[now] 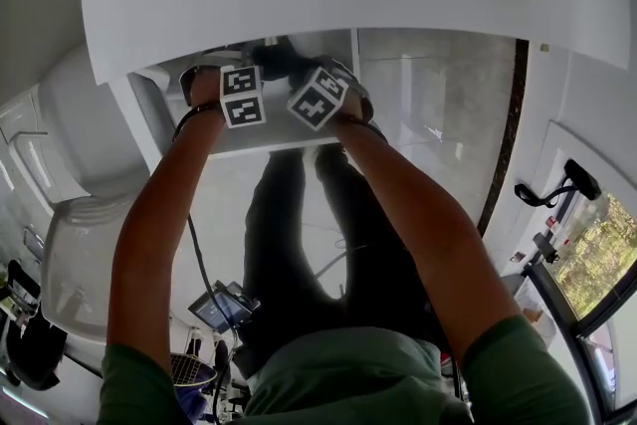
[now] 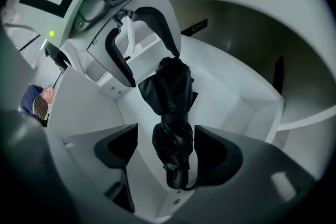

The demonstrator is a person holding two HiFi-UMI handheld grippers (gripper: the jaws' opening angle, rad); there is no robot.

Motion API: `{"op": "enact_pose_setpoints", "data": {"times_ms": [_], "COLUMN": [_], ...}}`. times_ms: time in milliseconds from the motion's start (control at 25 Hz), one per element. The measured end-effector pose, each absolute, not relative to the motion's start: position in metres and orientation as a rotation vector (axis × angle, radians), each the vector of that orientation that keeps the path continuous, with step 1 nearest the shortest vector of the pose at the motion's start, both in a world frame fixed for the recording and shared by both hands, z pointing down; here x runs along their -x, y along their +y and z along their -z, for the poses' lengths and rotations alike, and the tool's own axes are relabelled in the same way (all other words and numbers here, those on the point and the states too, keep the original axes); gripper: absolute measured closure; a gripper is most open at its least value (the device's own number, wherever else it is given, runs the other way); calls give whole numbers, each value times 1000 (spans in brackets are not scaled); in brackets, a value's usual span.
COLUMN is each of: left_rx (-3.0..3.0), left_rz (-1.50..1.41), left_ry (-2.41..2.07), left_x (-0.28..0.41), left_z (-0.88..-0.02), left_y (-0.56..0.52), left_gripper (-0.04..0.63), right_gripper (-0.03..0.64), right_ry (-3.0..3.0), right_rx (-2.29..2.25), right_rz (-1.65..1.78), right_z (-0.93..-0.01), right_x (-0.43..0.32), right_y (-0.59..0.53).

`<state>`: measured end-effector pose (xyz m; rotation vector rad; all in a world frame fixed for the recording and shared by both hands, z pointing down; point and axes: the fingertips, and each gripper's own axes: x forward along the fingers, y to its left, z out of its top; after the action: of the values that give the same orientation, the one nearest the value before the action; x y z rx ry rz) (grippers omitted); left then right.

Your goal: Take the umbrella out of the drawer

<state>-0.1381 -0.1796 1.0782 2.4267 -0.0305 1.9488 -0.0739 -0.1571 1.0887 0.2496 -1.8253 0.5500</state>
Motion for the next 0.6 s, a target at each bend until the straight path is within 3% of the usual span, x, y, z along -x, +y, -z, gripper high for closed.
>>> {"op": "enact_pose_setpoints", "data": {"times_ms": [440,600], "left_rx": [-2452,-2487], "left_rz": [-2039,-2066], "left_ry": [-5,-75], "left_x": [146,142], "left_z": [-1135,-1133], "left_y": [-198,-208], "left_gripper": [207,265], "right_gripper": [256,266], "right_ry": [-1722,-1714], "right_rx": [-168,-191], "right_rz": [-461,-466], "right_z": [-1165,-1170], "right_x": [83,82], "right_y": [-164,-168]}}
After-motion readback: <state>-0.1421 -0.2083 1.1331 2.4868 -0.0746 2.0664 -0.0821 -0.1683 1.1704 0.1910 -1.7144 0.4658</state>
